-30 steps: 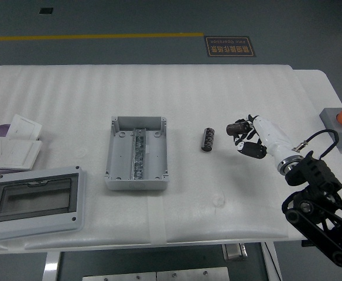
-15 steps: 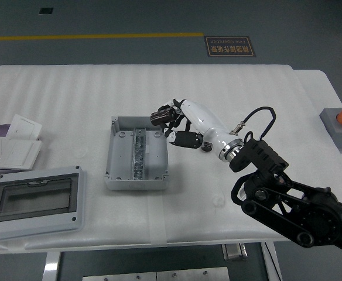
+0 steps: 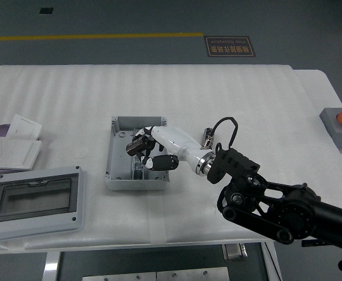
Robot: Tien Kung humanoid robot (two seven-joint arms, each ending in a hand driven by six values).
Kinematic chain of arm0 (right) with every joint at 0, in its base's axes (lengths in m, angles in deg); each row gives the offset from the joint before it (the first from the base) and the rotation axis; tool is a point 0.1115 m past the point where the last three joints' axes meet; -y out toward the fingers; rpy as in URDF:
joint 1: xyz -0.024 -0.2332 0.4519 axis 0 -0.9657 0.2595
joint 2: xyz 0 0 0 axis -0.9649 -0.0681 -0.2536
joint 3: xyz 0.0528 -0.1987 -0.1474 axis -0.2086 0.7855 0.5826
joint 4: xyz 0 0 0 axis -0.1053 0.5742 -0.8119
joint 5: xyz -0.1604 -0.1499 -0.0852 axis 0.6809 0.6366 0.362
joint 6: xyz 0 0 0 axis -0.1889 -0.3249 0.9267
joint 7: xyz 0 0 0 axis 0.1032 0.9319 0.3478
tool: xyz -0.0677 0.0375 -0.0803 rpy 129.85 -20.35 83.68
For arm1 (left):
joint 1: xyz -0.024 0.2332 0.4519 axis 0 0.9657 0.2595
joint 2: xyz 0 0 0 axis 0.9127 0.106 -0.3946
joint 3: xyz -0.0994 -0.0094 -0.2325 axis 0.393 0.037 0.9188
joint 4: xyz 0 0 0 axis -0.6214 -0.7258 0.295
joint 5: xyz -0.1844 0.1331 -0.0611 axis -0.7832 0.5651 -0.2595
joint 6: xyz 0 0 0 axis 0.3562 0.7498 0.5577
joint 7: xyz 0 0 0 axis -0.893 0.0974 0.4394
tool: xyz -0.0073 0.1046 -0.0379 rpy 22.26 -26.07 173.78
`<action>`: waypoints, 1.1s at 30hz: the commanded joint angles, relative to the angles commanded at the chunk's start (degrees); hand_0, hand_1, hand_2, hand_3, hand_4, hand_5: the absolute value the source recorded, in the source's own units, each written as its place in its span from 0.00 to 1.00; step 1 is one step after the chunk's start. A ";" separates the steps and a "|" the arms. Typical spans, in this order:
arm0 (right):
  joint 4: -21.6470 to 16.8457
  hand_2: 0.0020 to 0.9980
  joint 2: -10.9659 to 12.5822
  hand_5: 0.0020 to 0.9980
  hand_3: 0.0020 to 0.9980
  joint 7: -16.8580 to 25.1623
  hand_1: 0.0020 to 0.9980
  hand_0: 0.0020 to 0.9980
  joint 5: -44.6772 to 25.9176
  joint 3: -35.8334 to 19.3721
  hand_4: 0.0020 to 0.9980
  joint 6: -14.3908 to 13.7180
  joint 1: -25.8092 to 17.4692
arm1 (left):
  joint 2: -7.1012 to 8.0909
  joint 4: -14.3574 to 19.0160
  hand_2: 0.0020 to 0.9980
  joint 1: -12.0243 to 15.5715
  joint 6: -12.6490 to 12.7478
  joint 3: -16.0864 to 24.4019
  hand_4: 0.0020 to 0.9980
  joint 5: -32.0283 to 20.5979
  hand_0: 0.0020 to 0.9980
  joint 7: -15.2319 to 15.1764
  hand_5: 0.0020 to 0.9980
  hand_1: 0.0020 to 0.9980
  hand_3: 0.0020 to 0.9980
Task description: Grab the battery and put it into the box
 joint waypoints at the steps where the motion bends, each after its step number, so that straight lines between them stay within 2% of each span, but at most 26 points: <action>1: 0.20 0.81 -0.01 0.32 0.90 -0.02 0.83 0.88 0.09 0.19 0.58 -0.16 0.03 | -0.01 -0.01 0.61 -0.03 -0.06 -0.10 0.69 -0.09 0.64 0.01 0.62 0.69 0.58; 6: 1.09 0.81 0.02 0.32 0.91 2.06 0.83 0.89 -1.54 0.77 0.58 -3.38 -0.12 | -0.10 -0.06 0.61 -0.18 -0.40 -0.33 0.69 -0.23 0.64 0.14 0.62 0.69 0.58; 11: 1.51 0.81 0.23 0.32 0.91 2.93 0.83 0.89 -2.06 -0.83 0.58 -4.94 -0.85 | -0.15 -0.08 0.61 -0.22 -0.49 -0.34 0.69 -0.20 0.64 0.16 0.62 0.69 0.58; 12: 1.58 0.79 0.47 0.34 0.95 2.97 0.81 0.87 -1.93 -1.55 0.67 -5.21 -1.05 | -0.16 -0.09 0.60 -0.23 -0.50 -0.32 0.69 -0.17 0.63 0.16 0.62 0.68 0.56; 16: 2.63 0.79 2.41 0.34 0.95 1.71 0.81 0.87 0.59 -4.86 0.67 -4.79 -1.47 | -0.17 -0.10 0.60 -0.23 -0.50 -0.28 0.69 -0.17 0.63 0.15 0.62 0.68 0.56; 23: 8.12 0.78 7.29 0.34 0.93 -5.14 0.80 0.86 6.85 -6.44 0.68 3.27 0.20 | -0.17 -0.15 0.60 -0.30 -0.71 -0.34 0.68 -0.29 0.63 0.14 0.62 0.68 0.55; 24: 8.76 0.76 7.58 0.36 0.92 -6.07 0.79 0.85 7.55 -6.39 0.72 4.46 0.48 | -0.16 -0.17 0.60 -0.31 -0.86 -0.14 0.68 -0.14 0.63 0.16 0.62 0.68 0.55; 29: 11.33 0.76 7.78 0.36 0.92 -10.22 0.79 0.85 8.82 -5.74 0.72 11.04 1.96 | -0.10 -0.24 0.60 -0.31 -1.67 1.01 0.68 0.78 0.63 0.49 0.62 0.68 0.55; 30: 11.69 0.79 7.67 0.50 0.95 -10.67 0.81 0.89 8.69 -5.47 0.89 12.10 2.22 | -0.07 -0.25 0.60 -0.32 -1.76 1.23 0.67 1.01 0.63 0.58 0.62 0.68 0.55; 33: 12.63 0.79 7.27 0.50 0.95 -11.65 0.81 0.89 7.81 -4.37 0.89 14.75 2.95 | 0.01 -0.25 0.60 -0.37 -1.89 1.68 0.67 1.44 0.63 0.75 0.62 0.68 0.55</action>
